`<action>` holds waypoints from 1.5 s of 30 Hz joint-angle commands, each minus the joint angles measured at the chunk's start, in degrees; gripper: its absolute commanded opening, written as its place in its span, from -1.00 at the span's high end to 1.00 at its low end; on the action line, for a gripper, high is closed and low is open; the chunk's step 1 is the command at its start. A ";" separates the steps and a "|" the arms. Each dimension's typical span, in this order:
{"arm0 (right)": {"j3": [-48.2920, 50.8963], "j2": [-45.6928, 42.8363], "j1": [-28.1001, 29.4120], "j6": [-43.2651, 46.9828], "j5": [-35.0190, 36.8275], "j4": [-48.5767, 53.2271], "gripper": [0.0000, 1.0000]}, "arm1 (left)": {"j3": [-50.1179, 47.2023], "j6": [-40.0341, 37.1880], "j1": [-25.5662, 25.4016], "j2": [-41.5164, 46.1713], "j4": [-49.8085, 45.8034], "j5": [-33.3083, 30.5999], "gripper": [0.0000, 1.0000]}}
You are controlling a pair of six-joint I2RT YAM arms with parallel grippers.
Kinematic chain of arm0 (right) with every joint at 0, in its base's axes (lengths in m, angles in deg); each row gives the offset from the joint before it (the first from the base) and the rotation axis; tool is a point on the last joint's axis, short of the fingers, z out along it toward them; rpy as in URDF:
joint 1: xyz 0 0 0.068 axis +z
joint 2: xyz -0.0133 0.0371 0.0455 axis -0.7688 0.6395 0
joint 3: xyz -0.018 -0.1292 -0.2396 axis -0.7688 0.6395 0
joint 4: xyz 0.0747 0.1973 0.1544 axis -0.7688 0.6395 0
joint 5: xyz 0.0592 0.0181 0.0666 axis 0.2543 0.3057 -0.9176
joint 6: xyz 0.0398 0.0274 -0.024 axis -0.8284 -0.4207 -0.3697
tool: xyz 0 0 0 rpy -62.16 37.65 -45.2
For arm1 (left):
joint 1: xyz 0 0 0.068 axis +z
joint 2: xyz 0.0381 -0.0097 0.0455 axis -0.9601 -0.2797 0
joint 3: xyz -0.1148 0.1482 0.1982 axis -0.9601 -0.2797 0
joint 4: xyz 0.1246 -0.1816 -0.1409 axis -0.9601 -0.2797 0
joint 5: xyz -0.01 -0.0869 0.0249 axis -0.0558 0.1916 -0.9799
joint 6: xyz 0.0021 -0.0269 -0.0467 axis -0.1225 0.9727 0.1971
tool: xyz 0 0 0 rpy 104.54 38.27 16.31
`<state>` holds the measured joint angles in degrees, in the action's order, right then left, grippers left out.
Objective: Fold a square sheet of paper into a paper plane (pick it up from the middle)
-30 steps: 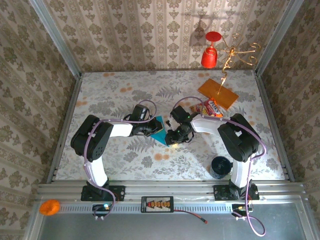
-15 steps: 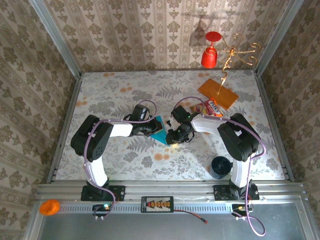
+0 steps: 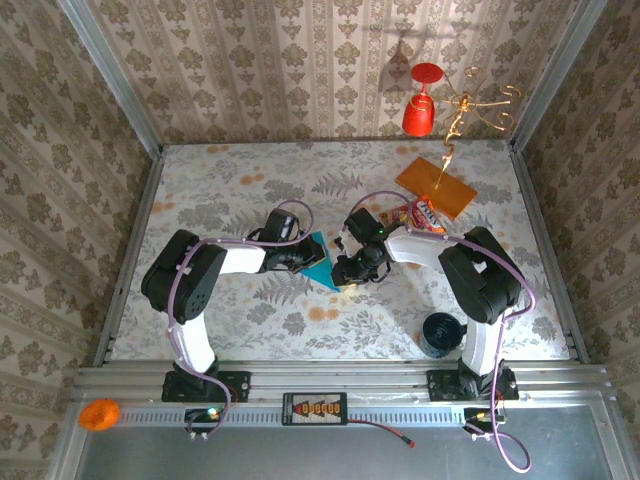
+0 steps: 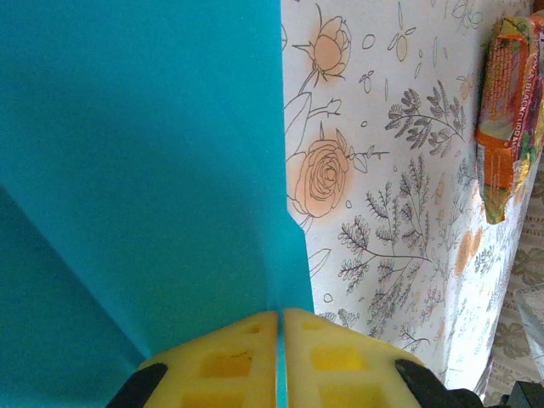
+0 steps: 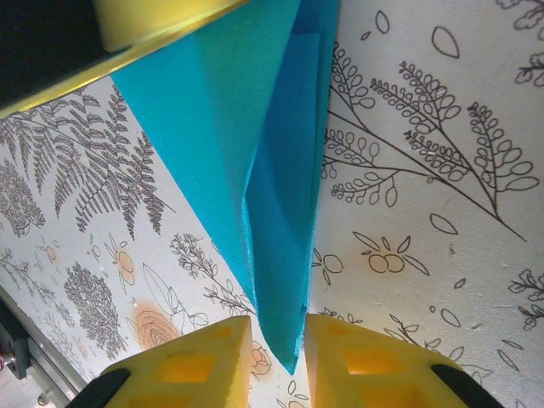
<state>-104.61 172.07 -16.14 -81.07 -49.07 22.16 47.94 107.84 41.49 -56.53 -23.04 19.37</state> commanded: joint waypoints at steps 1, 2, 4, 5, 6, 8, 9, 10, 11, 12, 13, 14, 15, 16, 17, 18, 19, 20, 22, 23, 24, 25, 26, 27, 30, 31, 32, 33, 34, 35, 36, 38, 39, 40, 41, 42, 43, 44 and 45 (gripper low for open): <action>-1.76 0.84 -0.06 0.17 -2.19 0.00 0.56 | -0.28 -1.23 0.10 1.12 -1.40 -0.66 0.78; -1.87 1.13 0.05 0.22 -2.67 -0.06 0.57 | -0.20 -1.34 0.10 1.12 -1.45 -0.65 0.78; -2.19 1.63 0.07 0.34 -3.13 -0.05 0.58 | -0.13 -1.34 0.10 1.12 -1.52 -0.65 0.77; -2.22 1.66 0.16 0.44 -3.23 -0.26 0.57 | -0.11 -1.35 0.10 1.08 -1.58 -0.65 0.77; -2.15 1.59 0.22 0.55 -3.36 -0.39 0.56 | -0.11 -1.31 0.10 1.07 -1.55 -0.66 0.78; -2.26 1.74 0.32 0.72 -3.13 -0.31 0.54 | -0.17 -1.34 0.10 1.04 -1.62 -0.66 0.77; -2.32 1.87 0.35 0.85 -3.00 -0.30 0.54 | -0.10 -1.34 0.10 1.04 -1.59 -0.66 0.78; -2.32 2.08 0.35 1.02 -2.84 -0.18 0.54 | -0.11 -1.34 0.10 1.04 -1.57 -0.65 0.77; -2.43 2.38 0.35 1.09 -2.62 -0.13 0.54 | -0.10 -1.34 0.10 1.04 -1.64 -0.65 0.77; -2.58 2.56 0.36 1.14 -2.42 0.06 0.54 | -0.11 -1.34 0.10 1.04 -1.59 -0.65 0.78; -2.56 2.69 0.35 1.29 -2.15 0.05 0.54 | -0.11 -1.34 0.10 1.04 -1.57 -0.65 0.77; -2.49 2.77 0.35 1.32 -2.05 -0.01 0.54 | -0.16 -1.25 0.10 1.10 -1.62 -0.63 0.78; -2.57 2.89 0.35 1.40 -2.00 -0.06 0.54 | -0.12 -1.33 0.10 1.09 -1.61 -0.73 0.77; -2.61 2.90 0.35 1.54 -2.01 -0.11 0.54 | -0.11 -1.26 0.10 1.06 -1.58 -0.74 0.77; -2.59 3.02 0.35 1.71 -1.99 -0.17 0.54 | -0.11 -1.23 0.10 1.03 -1.60 -0.74 0.77; -2.69 3.10 0.35 1.75 -1.88 -0.22 0.54 | -0.10 -1.20 0.10 1.04 -1.64 -0.74 0.77; -2.76 3.23 0.35 1.83 -1.87 -0.17 0.55 | -0.11 -1.26 0.10 1.04 -1.58 -0.74 0.77; -2.91 3.41 0.36 1.91 -1.78 -0.08 0.55 | -0.11 -1.19 0.10 1.04 -1.61 -0.74 0.77; -3.03 3.70 0.39 1.94 -1.78 -0.22 0.55 | -0.24 -1.23 0.10 1.10 -1.57 -0.74 0.77; -3.09 3.83 0.37 1.94 -1.83 -0.31 0.55 | -0.24 -1.19 0.10 1.12 -1.57 -0.74 0.78; -3.13 3.93 0.43 1.96 -1.76 -0.31 0.55 | -0.28 -1.26 0.10 1.12 -1.60 -0.74 0.77; -3.11 3.94 0.48 1.95 -1.62 -0.39 0.56 | -0.24 -1.26 0.10 1.12 -1.63 -0.74 0.77; -3.20 4.10 0.43 2.01 -1.61 -0.40 0.56 | -0.19 -1.24 0.10 1.12 -1.58 -0.74 0.77; -3.07 4.20 0.43 2.01 -1.55 -0.48 0.57 | -0.19 -1.19 0.10 1.13 -1.62 -0.75 0.77; -2.90 4.55 0.38 2.01 -0.91 -0.26 0.63 | -0.31 -1.17 0.15 1.29 -1.57 -0.74 0.78; -2.74 4.60 0.35 1.93 -0.86 -0.30 0.65 | -0.30 -1.15 0.10 1.38 -1.57 -0.79 0.78; -2.46 4.64 0.39 1.94 -0.73 -0.23 0.65 | -0.42 -1.17 0.18 1.52 -1.64 -0.89 0.77; -2.18 4.66 0.28 2.00 -0.73 -0.31 0.67 | -0.53 -1.17 0.19 1.60 -1.71 -0.99 0.77; -1.94 4.80 0.26 2.01 -0.73 -0.31 0.67 | -0.63 -1.17 0.19 1.81 -1.69 -1.08 0.77; -1.68 4.82 0.20 1.99 -0.73 -0.26 0.67 | -0.76 -1.17 0.27 2.04 -1.74 -1.22 0.78; -1.38 4.81 0.17 1.94 -0.80 -0.31 0.68 | -0.94 -1.17 0.28 2.26 -1.70 -1.44 0.77; -1.02 4.95 -0.03 1.98 -1.08 -0.18 0.68 | -1.26 -1.17 0.41 2.75 -1.67 -1.78 0.77; -0.97 5.01 -0.04 1.93 -1.29 0.03 0.69 | -1.44 -1.17 0.50 2.95 -1.66 -1.95 0.77; -0.92 5.21 -0.18 1.99 -1.50 0.12 0.69 | -1.55 -1.21 0.54 3.05 -1.76 -2.05 0.77; -0.85 5.25 -0.24 1.85 -1.65 0.37 0.69 | -1.67 -1.13 0.60 3.22 -1.80 -2.14 0.78; -0.90 5.34 -0.28 1.76 -1.68 0.51 0.70 | -1.77 -1.09 0.63 3.32 -1.83 -2.23 0.78; -0.76 5.32 -0.44 1.61 -1.89 0.58 0.70 | -1.82 -1.12 0.63 3.41 -1.78 -2.23 0.78; -0.72 5.46 -0.55 1.53 -2.05 0.59 0.69 | -1.87 -1.09 0.65 3.36 -1.80 -2.23 0.78; -0.70 5.59 -0.62 1.41 -2.22 0.73 0.70 | -1.87 -1.08 0.68 3.34 -1.79 -2.23 0.77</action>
<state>-106.45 175.74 -16.36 -80.19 -50.99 21.90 46.80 107.84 41.64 -54.95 -23.82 18.03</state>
